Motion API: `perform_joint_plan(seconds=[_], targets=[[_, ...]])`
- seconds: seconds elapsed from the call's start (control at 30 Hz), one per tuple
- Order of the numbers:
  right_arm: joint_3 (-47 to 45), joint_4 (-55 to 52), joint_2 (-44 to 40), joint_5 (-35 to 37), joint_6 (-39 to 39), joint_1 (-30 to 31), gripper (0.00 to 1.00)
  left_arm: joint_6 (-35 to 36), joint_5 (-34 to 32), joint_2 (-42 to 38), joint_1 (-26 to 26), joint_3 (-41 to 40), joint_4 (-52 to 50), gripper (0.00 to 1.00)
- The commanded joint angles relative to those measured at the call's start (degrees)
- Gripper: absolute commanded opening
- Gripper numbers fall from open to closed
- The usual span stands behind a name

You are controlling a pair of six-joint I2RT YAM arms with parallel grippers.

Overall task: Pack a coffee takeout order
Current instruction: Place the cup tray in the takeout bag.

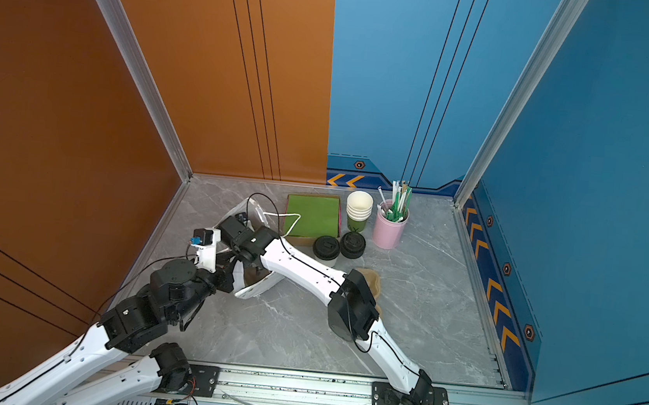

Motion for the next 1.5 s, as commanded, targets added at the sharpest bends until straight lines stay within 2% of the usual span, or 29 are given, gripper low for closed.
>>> perform_joint_plan(seconds=[0.0, 0.33, 0.5, 0.67, 0.9, 1.0, 1.17, 1.27, 1.37, 1.47], targets=[[-0.58, 0.94, -3.64, -1.78, 0.76, 2.94, 0.83, -3.54, 3.42, 0.55, 0.10, 2.11, 0.98, 0.00], [-1.58, 0.85, -4.73, 0.17, 1.26, 3.10, 0.84, -12.10, 4.88, 2.53, 4.42, 6.78, -7.79, 0.00], [-1.82, 0.83, -5.06, 1.84, -0.61, 3.25, 0.70, -14.14, 8.57, 3.43, 8.02, 8.48, -11.06, 0.00], [-2.20, 0.85, -5.40, 1.65, -1.16, 3.38, 0.50, -15.09, 13.34, 4.27, 11.89, 9.55, -12.83, 0.00], [-2.15, 0.91, -6.93, 3.52, -1.60, 3.55, 0.32, -14.70, 15.29, 4.15, 14.85, 10.76, -15.93, 0.00], [-1.45, 0.94, -7.81, 4.12, -2.12, 3.91, 0.32, -15.04, 16.04, 3.91, 15.40, 10.53, -16.28, 0.00], [-0.26, 1.35, -8.83, 4.97, -2.82, 4.61, 0.47, -15.74, 16.37, 4.35, 15.67, 10.25, -16.45, 0.00], [-0.37, 1.36, -9.11, 5.91, -3.26, 4.99, 0.49, -15.86, 15.86, 4.22, 15.87, 10.29, -17.24, 0.00], [-1.37, 1.36, -9.66, 7.19, -3.27, 4.98, 0.40, -15.78, 15.33, 3.89, 16.18, 10.50, -18.17, 0.00], [-2.07, 1.34, -10.11, 8.34, -3.33, 5.04, 0.23, -15.13, 14.84, 3.93, 16.59, 11.27, -20.08, 0.00]])
